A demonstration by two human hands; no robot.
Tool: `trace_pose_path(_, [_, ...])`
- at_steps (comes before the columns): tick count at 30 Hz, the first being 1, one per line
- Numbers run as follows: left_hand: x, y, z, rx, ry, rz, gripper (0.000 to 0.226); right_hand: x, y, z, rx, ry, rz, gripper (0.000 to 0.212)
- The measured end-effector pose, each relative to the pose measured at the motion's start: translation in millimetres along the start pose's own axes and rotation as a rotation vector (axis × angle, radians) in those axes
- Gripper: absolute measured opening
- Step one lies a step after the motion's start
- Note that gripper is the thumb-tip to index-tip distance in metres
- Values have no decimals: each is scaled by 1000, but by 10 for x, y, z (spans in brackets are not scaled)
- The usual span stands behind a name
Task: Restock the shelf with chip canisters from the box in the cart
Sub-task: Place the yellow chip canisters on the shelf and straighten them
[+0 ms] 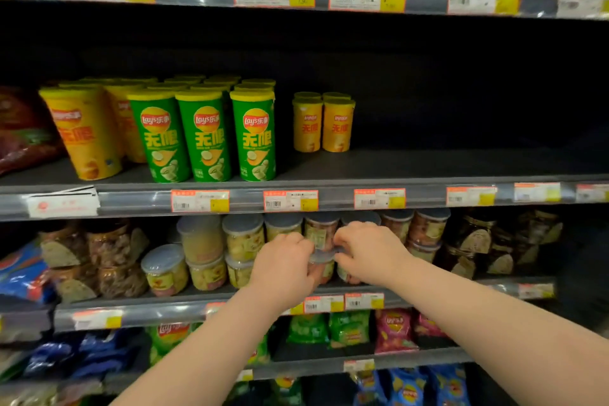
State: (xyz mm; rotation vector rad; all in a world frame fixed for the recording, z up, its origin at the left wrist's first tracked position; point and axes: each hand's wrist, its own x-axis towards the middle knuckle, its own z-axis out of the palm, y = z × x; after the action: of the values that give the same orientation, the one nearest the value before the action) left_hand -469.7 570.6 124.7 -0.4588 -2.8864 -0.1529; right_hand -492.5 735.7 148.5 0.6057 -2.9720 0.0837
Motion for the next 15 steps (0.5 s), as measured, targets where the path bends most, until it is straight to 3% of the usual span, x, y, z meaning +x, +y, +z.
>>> trace_pose_path(10, [-850,509,317,-59,-237,-187,38,-852,-77,411,23,-313,-54,41])
trace_pose_path(15, [-1415,858,437,-49,-350,-256,38,-1351,-119,617,31,-375,-104,42])
